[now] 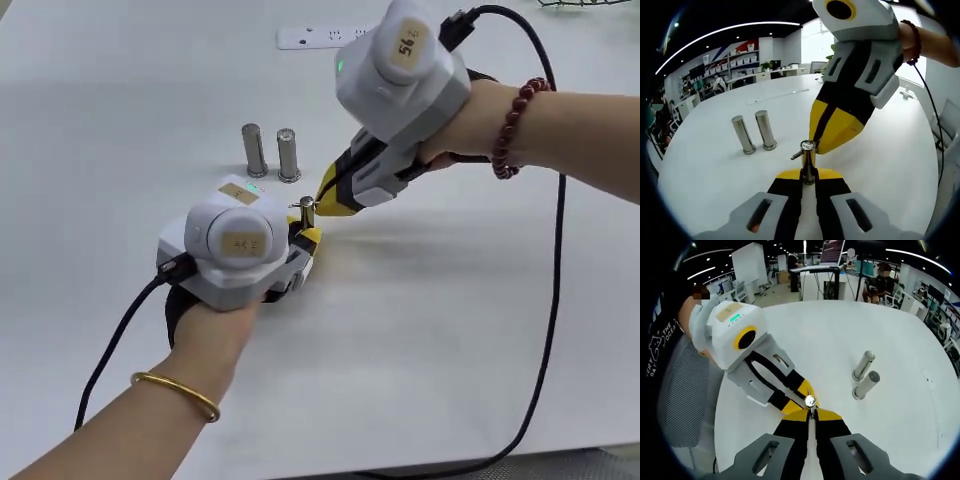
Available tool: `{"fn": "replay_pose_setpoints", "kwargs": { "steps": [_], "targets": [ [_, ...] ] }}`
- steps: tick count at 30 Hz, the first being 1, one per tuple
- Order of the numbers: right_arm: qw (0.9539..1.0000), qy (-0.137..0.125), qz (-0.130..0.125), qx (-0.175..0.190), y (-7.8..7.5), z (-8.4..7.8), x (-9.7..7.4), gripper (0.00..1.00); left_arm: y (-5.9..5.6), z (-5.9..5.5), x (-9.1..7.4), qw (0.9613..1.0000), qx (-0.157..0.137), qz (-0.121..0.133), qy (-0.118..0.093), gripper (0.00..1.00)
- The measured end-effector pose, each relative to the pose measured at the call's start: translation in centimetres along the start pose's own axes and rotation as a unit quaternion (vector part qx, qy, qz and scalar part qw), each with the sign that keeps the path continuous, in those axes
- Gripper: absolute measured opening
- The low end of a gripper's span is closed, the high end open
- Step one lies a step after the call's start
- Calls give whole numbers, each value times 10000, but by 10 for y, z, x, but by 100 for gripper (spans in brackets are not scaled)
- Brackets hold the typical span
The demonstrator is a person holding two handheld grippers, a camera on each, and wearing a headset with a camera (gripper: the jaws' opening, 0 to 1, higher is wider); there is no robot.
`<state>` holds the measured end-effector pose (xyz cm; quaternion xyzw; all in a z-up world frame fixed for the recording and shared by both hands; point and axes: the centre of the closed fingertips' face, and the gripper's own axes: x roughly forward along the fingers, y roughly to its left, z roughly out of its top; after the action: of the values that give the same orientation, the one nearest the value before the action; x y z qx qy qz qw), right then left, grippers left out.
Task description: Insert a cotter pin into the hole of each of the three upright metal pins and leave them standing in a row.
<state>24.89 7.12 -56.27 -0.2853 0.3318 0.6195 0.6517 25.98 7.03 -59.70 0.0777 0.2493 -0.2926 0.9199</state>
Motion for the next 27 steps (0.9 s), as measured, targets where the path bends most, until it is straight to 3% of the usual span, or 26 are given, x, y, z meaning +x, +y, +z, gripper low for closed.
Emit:
{"fn": "replay_pose_setpoints", "kwargs": {
  "steps": [3, 14, 27],
  "targets": [
    [9998, -93, -19, 176, 0, 0, -5, 9, 0, 0, 0, 10000, -29, 15, 3, 6],
    [9998, -87, -32, 198, 2, -5, -9, 1, 1, 0, -1, 10000, 2, 10, 6, 6],
    [9996, -133, -34, 243, 3, -1, -5, 0, 1, 0, -1, 10000, 62, 26, 4, 6]
  ]
}}
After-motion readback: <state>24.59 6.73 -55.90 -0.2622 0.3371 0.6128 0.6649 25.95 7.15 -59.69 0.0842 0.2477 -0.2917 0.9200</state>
